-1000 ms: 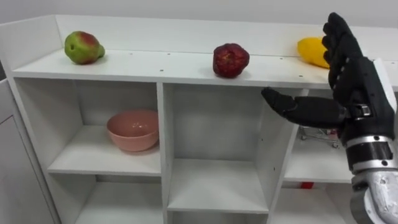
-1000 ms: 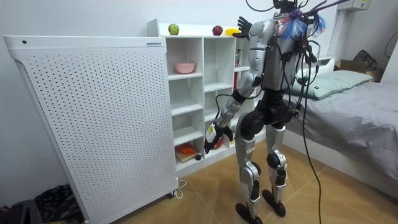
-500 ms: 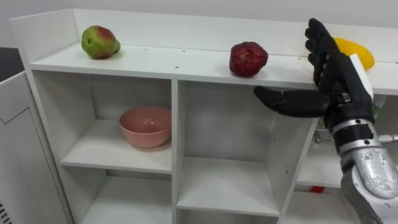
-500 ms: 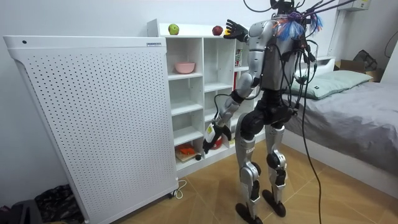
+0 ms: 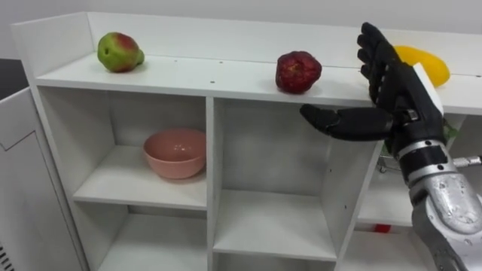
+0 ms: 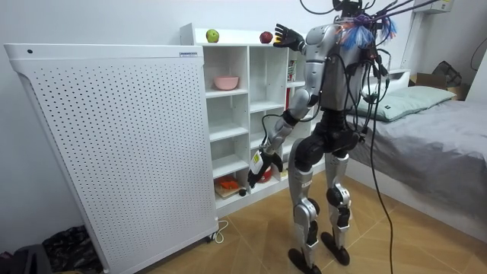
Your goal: Arrange fruit in the closet
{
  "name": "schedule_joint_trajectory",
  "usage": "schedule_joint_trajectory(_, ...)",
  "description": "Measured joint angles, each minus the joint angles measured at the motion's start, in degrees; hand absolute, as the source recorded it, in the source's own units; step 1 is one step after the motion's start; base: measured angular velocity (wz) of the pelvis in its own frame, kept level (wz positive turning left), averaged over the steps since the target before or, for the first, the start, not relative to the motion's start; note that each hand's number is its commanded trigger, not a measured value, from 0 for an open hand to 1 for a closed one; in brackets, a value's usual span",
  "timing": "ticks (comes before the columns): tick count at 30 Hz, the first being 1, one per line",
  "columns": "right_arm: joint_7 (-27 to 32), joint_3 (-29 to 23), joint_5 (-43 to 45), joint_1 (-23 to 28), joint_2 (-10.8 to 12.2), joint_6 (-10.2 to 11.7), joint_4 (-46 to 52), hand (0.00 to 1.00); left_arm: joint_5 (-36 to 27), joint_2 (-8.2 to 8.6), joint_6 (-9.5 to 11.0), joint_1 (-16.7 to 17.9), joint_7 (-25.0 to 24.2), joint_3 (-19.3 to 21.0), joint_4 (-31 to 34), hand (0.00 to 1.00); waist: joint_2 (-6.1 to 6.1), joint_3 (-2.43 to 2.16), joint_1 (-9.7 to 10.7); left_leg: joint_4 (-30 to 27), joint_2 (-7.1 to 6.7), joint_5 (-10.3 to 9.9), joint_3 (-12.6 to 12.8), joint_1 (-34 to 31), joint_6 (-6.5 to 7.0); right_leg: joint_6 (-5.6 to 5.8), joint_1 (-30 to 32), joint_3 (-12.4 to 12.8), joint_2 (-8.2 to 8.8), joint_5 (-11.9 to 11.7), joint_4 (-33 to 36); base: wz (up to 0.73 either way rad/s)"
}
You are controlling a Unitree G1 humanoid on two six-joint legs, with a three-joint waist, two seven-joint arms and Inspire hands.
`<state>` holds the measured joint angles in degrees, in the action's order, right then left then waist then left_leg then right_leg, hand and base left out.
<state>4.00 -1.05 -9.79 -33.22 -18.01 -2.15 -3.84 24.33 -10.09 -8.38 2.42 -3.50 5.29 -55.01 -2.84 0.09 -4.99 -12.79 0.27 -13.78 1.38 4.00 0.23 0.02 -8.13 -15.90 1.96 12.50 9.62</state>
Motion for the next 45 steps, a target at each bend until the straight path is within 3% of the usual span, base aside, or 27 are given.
schedule_joint_trajectory(17,-1.7,4.4,-0.1,-3.7,-0.2,-0.5,-2.2,0.0,0.0,-0.24,0.0,-0.4,-3.6,-1.9,0.0,0.0,0.08,0.0,-0.2,-0.2,-0.01,0.3,0.1,-0.5,-0.05,-0.05,0.5,0.0,0.05,0.0,0.1,0.0)
schedule_joint_trajectory(32,-4.2,4.8,0.0,-4.8,-0.4,-0.5,-3.4,0.0,0.0,-0.25,0.2,-1.9,-6.0,-2.1,-0.2,0.0,-0.34,0.09,-1.8,0.0,-0.03,0.3,0.0,-0.2,-0.05,-0.05,0.2,0.1,0.02,0.0,0.0,0.0)
schedule_joint_trajectory(33,-4.3,4.8,0.0,-5.1,-0.4,-0.5,-3.9,0.58,0.0,-0.25,0.2,-2.0,-6.1,-2.1,-0.2,0.0,-0.39,0.08,-1.8,0.0,-0.04,0.3,0.0,-0.2,-0.05,-0.05,0.2,0.1,0.03,0.0,0.0,0.0)
schedule_joint_trajectory(35,-4.3,4.9,-0.1,-5.5,-0.4,-0.5,-4.4,1.0,0.0,-0.25,0.2,-2.1,-6.1,-2.1,-0.3,0.0,-0.43,0.08,-1.8,0.0,-0.03,0.3,0.0,-0.1,-0.05,-0.05,0.2,0.1,0.03,0.0,0.0,0.0)
schedule_joint_trajectory(45,-5.5,4.9,-1.7,-7.8,-1.3,-1.3,-6.8,1.0,-0.1,-0.27,-1.2,-3.0,-6.0,-2.1,-1.6,0.0,-0.81,0.1,-1.7,-0.4,-0.04,0.3,-0.2,-0.4,-0.05,-0.11,0.2,0.0,0.03,-0.1,0.1,0.0)
